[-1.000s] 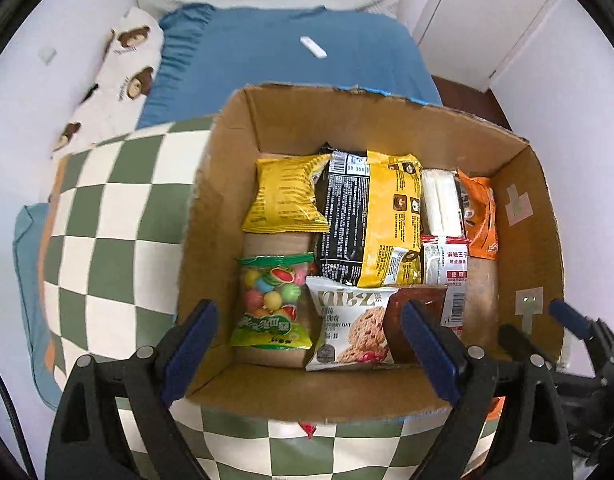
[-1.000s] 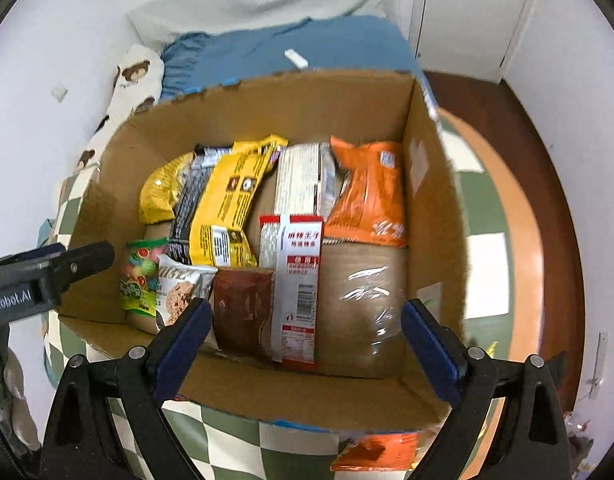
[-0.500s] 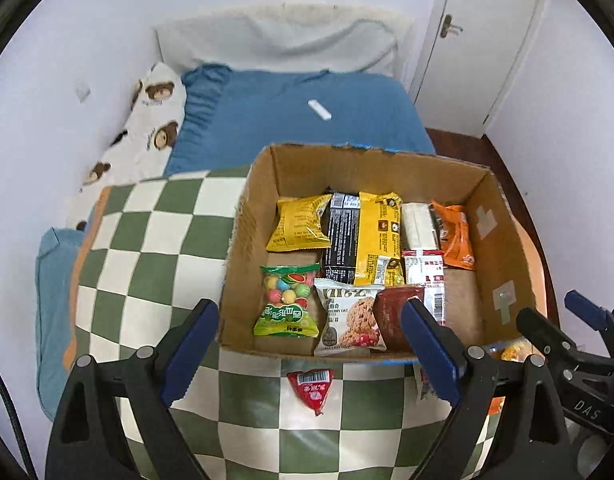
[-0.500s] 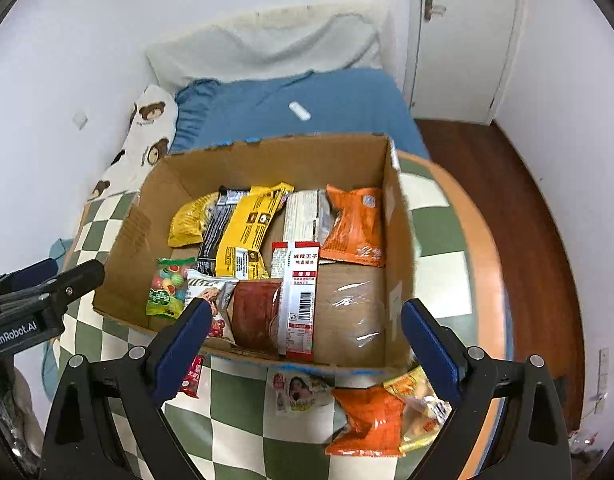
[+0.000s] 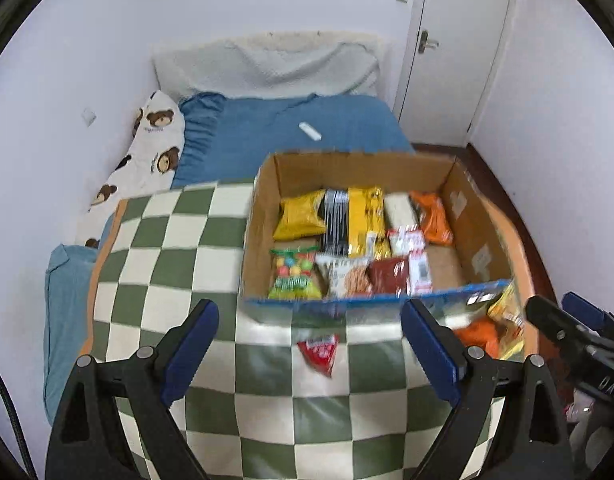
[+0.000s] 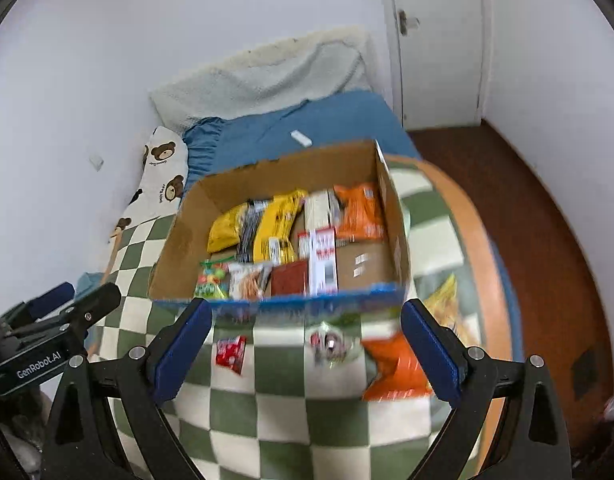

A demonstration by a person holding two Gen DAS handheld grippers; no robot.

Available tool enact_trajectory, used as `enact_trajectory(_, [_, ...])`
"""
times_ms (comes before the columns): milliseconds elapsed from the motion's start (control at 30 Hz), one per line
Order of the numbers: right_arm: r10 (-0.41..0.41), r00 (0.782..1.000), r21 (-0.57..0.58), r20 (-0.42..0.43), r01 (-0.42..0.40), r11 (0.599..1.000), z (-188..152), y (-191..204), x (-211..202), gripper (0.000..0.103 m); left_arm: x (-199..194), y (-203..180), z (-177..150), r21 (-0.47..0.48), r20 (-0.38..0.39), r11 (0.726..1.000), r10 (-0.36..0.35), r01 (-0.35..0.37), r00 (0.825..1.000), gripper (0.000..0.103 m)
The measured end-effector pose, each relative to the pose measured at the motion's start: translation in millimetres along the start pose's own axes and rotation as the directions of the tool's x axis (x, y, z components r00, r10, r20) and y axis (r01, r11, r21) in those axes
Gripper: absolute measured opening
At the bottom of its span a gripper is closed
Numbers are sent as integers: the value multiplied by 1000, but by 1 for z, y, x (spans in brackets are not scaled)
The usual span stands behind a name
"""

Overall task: Organize snacks
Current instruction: 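Grasp the red triangle candy with left tool while right tool grasps the orange chip bag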

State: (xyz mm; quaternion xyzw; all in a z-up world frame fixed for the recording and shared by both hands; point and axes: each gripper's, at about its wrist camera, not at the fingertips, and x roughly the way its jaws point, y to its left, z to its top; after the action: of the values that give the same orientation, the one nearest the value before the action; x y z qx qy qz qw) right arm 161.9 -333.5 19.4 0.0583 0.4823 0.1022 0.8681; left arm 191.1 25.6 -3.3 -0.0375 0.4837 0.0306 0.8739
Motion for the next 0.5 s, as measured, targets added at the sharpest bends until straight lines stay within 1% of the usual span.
enact_trajectory(67, [-6, 1000, 46, -31, 8, 999, -13, -16, 10, 82, 17, -2, -9, 16, -43, 1000, 13, -12, 999, 93])
enact_trajectory(100, [-8, 999, 63, -39, 10, 998, -18, -22, 15, 66, 31, -4, -15, 26, -77, 999, 31, -29, 997, 93])
enact_trajectory(167, [-26, 996, 119, -85, 36, 992, -29, -45, 31, 65, 51, -6, -27, 35, -120, 999, 45, -41, 992, 93])
enact_trajectory(200, [-32, 994, 141, -104, 46, 989, -34, -55, 40, 65, 66, -6, -34, 35, -152, 998, 57, -52, 987, 93])
enact_trajectory(267, [-49, 987, 161, -150, 73, 984, -43, -70, 60, 66, 86, -6, -45, 32, -208, 998, 51, -45, 977, 93])
enact_trajectory(333, [-73, 974, 166, -214, 110, 980, -53, -84, 88, 67, 106, -3, -57, 16, -262, 999, 47, -45, 964, 93])
enact_trajectory(367, [-88, 967, 160, -238, 128, 979, -58, -89, 99, 68, 115, -1, -61, 7, -287, 999, 40, -40, 957, 93])
enact_trajectory(400, [-98, 961, 148, -259, 139, 979, -60, -91, 110, 69, 124, 4, -66, -19, -324, 999, 23, -31, 946, 93])
enact_trajectory(500, [-111, 942, 130, -318, 159, 979, -70, -99, 146, 69, 137, 11, -71, -77, -370, 997, -25, -4, 929, 93])
